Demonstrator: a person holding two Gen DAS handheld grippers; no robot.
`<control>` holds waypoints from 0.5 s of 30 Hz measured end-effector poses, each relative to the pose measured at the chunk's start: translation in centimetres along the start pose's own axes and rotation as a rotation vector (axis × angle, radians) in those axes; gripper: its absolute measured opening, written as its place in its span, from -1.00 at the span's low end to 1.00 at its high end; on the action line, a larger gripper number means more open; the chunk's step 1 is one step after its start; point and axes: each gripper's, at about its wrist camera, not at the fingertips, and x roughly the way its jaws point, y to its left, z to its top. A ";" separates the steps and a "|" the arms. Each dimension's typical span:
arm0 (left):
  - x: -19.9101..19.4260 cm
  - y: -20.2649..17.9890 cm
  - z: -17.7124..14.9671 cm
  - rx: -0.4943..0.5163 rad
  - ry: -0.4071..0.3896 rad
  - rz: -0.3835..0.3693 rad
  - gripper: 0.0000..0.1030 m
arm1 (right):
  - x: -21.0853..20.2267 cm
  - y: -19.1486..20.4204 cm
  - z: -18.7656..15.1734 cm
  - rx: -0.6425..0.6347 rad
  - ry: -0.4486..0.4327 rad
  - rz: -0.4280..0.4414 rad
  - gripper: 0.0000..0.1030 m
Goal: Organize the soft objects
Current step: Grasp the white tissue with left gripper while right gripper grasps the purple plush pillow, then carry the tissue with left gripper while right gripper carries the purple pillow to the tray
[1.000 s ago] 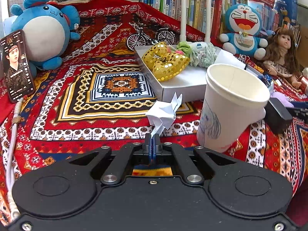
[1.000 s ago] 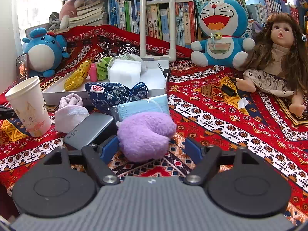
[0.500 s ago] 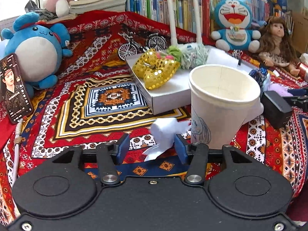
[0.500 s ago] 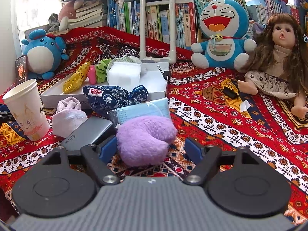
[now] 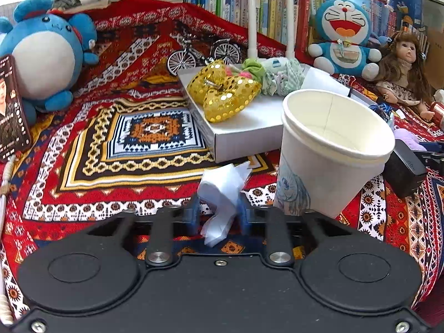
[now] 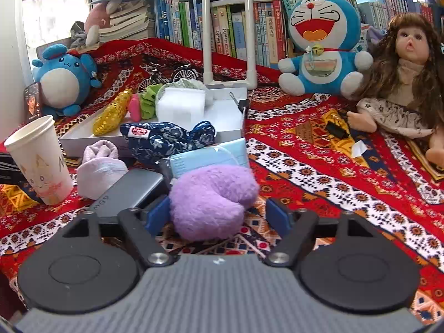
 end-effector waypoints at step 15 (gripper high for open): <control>-2.0 1.5 2.6 -0.040 -0.070 0.041 -0.53 | -2.1 -0.7 1.9 0.062 -0.094 -0.080 0.00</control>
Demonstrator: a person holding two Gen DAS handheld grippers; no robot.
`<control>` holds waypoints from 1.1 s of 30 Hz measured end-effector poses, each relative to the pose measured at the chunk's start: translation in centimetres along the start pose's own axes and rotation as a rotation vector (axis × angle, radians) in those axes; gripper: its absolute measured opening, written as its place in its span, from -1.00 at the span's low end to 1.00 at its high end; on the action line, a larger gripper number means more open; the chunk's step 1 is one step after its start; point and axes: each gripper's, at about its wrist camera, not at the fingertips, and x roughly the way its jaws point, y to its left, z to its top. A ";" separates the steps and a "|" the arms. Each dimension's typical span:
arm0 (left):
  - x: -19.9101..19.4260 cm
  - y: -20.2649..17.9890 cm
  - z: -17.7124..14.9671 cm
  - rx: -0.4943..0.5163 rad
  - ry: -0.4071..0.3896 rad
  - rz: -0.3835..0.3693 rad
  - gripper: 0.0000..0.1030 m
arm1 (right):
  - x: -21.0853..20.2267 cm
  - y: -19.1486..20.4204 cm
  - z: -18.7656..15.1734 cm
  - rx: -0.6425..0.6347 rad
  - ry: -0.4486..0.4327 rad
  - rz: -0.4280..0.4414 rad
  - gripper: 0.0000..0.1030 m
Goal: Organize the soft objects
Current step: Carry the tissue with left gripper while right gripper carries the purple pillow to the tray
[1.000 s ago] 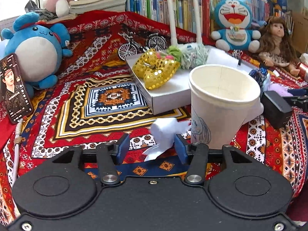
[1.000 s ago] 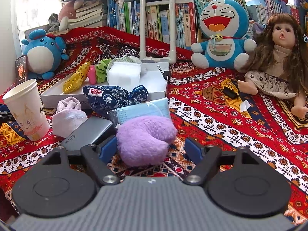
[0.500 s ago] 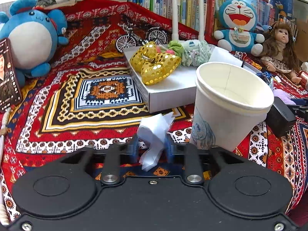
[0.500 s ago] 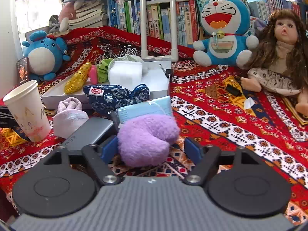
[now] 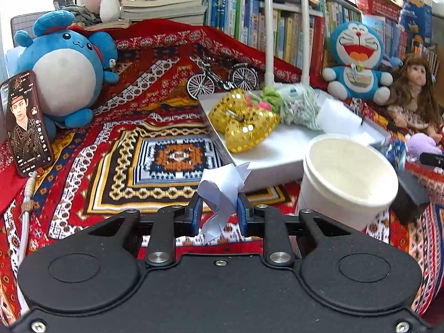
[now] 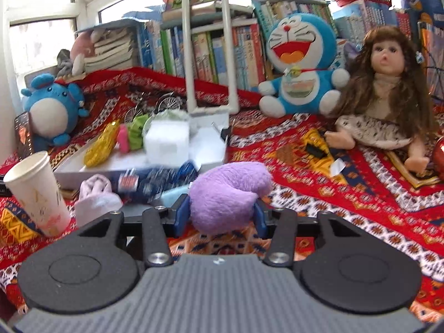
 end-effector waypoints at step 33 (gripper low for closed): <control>12.9 -0.7 9.2 -0.181 0.302 -0.195 -0.53 | 10.2 6.8 7.4 -0.003 0.257 0.165 -0.03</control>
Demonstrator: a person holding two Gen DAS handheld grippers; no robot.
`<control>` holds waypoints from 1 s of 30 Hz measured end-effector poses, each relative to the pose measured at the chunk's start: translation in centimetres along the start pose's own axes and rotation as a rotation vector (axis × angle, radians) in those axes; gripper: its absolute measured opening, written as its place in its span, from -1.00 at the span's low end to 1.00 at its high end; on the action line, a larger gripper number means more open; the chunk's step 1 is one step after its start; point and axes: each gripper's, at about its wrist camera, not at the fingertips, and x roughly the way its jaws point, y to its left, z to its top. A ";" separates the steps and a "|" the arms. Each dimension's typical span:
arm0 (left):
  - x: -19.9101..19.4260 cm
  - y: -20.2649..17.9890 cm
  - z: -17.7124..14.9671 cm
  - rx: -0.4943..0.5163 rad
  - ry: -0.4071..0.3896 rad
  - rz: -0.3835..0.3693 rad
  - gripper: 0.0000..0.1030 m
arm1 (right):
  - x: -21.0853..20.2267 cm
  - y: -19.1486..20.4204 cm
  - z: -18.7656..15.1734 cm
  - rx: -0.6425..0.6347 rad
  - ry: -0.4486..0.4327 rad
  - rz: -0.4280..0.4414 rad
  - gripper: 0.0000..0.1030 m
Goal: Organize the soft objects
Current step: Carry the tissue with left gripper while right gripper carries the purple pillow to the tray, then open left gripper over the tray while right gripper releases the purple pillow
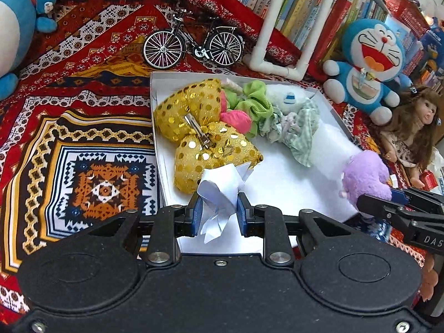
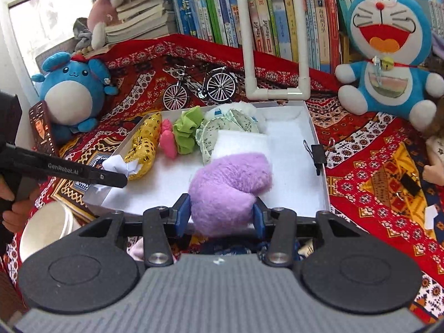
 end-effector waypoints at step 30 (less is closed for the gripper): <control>0.6 -1.0 0.7 0.052 -0.034 0.076 -0.32 | 2.4 -0.7 0.4 0.116 0.040 0.045 0.37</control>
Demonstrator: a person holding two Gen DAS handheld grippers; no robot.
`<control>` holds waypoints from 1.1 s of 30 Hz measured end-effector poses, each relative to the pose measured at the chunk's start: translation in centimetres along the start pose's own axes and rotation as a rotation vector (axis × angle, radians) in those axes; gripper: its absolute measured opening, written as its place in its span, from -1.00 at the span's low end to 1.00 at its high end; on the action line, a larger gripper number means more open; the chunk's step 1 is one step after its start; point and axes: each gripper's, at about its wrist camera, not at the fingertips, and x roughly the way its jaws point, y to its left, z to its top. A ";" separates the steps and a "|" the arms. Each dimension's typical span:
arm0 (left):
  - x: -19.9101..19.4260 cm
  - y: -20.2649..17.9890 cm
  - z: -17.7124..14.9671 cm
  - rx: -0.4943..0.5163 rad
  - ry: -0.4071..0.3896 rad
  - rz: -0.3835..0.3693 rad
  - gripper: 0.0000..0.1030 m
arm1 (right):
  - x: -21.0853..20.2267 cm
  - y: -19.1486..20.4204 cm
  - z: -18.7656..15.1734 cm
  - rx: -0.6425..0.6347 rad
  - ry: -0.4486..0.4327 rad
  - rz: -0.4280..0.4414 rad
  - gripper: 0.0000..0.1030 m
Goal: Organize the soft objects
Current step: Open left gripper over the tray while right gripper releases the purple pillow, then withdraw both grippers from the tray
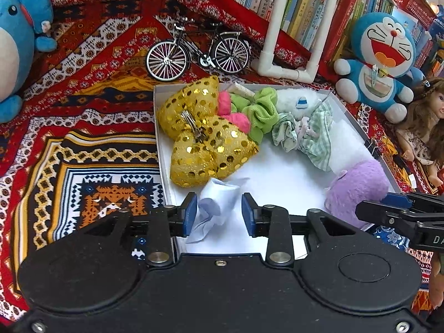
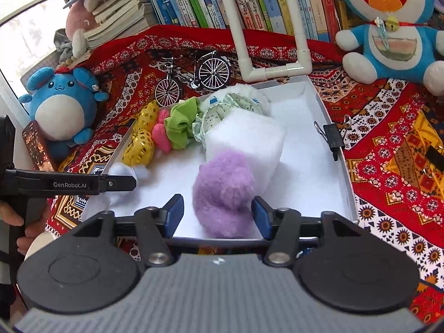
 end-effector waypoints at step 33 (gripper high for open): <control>-19.8 -7.8 -9.2 0.229 -0.428 -0.182 0.29 | -13.3 -0.2 -2.5 -0.063 -0.285 -0.030 0.93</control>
